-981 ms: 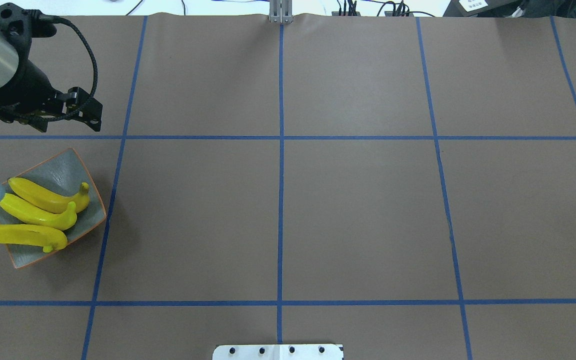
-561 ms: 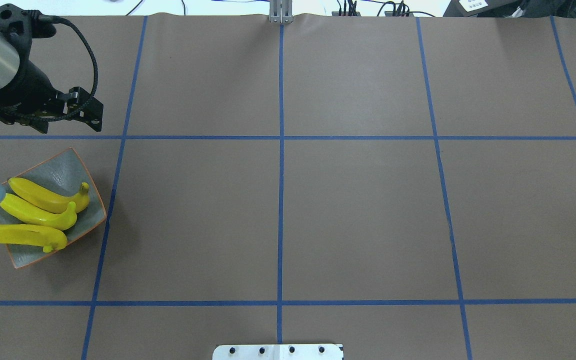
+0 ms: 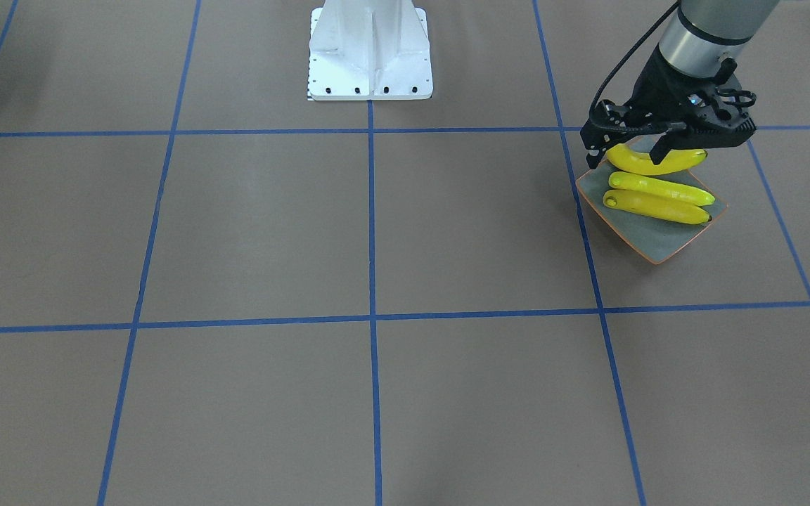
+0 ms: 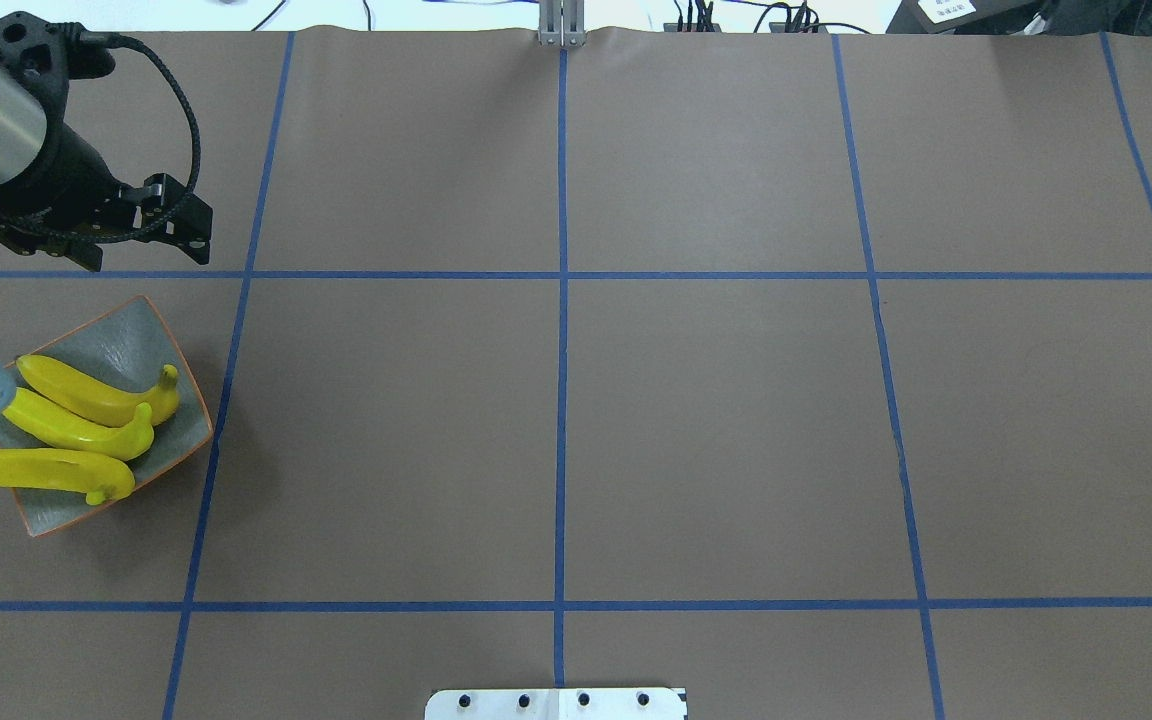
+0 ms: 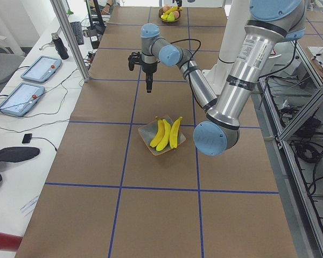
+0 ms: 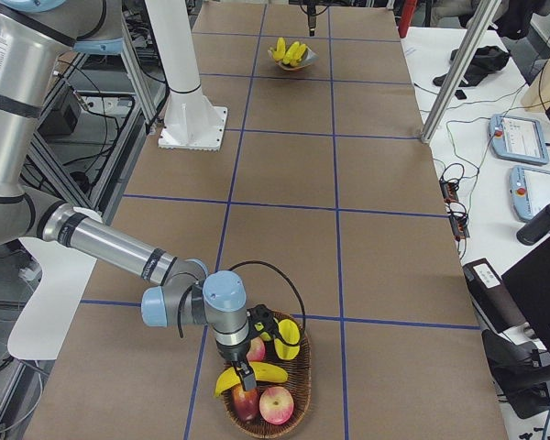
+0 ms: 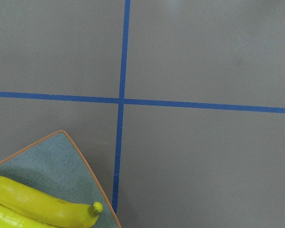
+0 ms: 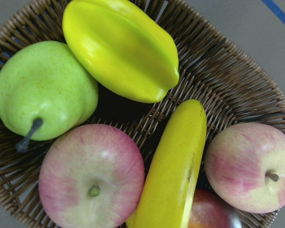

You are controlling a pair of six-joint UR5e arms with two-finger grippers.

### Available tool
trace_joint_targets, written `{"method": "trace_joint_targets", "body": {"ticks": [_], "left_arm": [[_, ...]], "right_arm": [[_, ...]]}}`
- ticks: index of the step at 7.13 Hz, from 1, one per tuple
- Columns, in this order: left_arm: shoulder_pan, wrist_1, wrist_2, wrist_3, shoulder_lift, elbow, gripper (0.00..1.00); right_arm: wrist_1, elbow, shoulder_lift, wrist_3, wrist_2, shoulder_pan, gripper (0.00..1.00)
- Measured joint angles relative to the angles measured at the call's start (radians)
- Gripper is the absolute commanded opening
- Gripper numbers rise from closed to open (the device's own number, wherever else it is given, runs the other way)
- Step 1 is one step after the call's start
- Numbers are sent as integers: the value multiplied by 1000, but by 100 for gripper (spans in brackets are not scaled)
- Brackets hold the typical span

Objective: Transfer all bananas from basket to plate

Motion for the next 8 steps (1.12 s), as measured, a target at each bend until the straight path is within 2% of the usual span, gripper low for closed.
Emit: {"method": "trace_joint_targets", "body": {"ticks": [2, 8], "left_arm": [[1, -2, -2, -19, -1, -1, 100], [1, -4, -3, -29, 0, -5, 100]], "right_arm": [[-32, 2, -3, 17, -33, -1, 100], [-68, -7, 16, 109, -11, -23, 99]]}}
